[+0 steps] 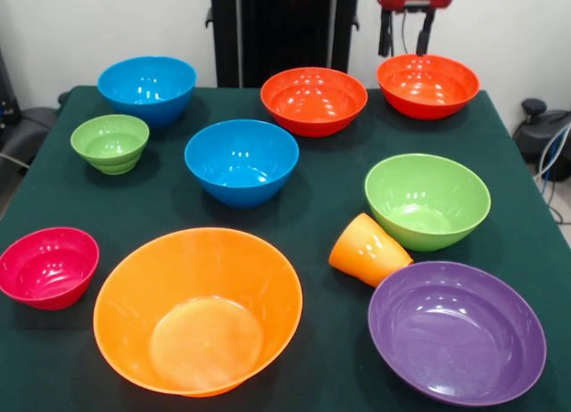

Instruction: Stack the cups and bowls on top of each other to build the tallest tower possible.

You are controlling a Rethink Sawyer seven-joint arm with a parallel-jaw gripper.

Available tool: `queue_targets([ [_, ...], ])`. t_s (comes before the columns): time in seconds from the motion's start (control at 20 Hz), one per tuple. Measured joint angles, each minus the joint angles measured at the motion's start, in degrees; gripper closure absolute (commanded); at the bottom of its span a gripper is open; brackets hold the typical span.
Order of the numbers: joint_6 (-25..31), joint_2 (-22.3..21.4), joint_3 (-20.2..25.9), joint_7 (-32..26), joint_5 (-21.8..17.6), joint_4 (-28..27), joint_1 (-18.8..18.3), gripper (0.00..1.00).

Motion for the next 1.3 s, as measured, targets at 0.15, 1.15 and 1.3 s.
queue_targets([
  [0.15, -1.97, 3.68, 0.0, 0.31, -0.91, 0.03, 0.21, 0.0],
  [1.15, -4.94, 11.05, -1.04, 0.42, -5.98, 0.04, 0.22, 0.0],
  [1.3, -4.96, 12.43, -1.15, 0.42, -6.55, 0.03, 0.22, 0.0],
])
